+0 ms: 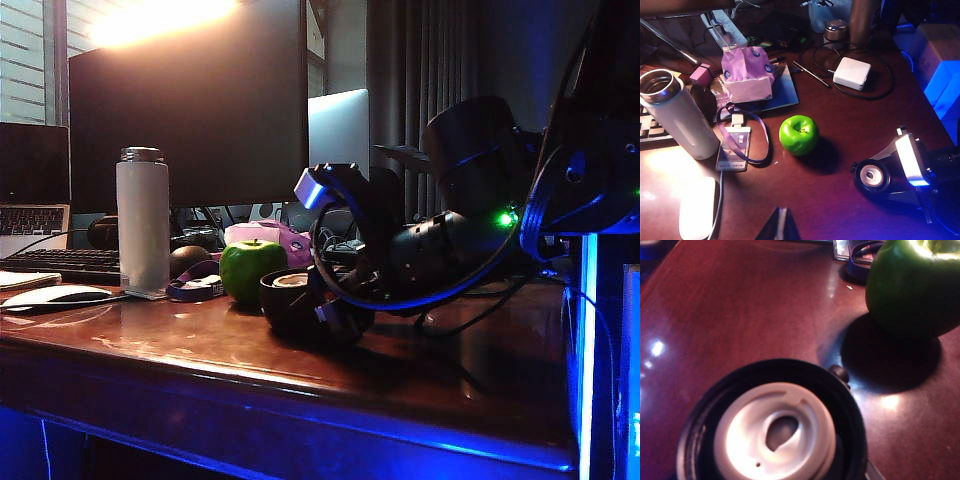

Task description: Stack the black thermos bottle cap from the table onto the green apple.

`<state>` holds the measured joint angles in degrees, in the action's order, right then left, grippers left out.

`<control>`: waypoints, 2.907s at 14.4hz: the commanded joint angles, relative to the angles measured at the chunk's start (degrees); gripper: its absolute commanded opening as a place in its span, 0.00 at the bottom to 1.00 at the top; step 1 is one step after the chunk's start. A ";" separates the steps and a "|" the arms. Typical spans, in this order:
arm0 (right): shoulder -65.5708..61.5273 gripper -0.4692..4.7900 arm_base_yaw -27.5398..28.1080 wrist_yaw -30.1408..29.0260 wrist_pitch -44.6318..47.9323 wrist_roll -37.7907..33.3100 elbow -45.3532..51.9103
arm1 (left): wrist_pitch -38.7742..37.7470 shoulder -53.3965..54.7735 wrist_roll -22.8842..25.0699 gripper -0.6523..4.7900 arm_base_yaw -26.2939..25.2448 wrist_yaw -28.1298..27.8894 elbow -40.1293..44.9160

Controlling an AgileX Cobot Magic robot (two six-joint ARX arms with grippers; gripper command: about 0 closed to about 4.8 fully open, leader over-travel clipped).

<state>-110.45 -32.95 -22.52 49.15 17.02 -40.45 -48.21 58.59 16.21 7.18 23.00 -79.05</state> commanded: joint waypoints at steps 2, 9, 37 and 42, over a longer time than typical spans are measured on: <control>0.26 0.47 -0.11 -0.11 5.31 -0.57 -0.15 | 0.70 -0.13 -0.17 0.11 -0.02 0.20 -0.04; 0.50 0.47 -0.11 1.46 11.63 -5.99 -1.22 | 0.68 -0.13 -0.17 0.11 -0.02 0.20 -0.04; -13.22 0.47 3.50 -3.08 -24.92 -1.53 -42.29 | 0.66 -0.13 -0.17 0.11 -0.02 0.20 -0.04; -13.25 0.51 3.61 -3.06 -24.90 -0.24 -42.29 | 0.70 -0.13 -0.17 0.11 -0.02 0.20 -0.04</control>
<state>-123.81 -29.39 -25.34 23.70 16.49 -82.50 -48.21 58.61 16.19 7.18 22.98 -79.02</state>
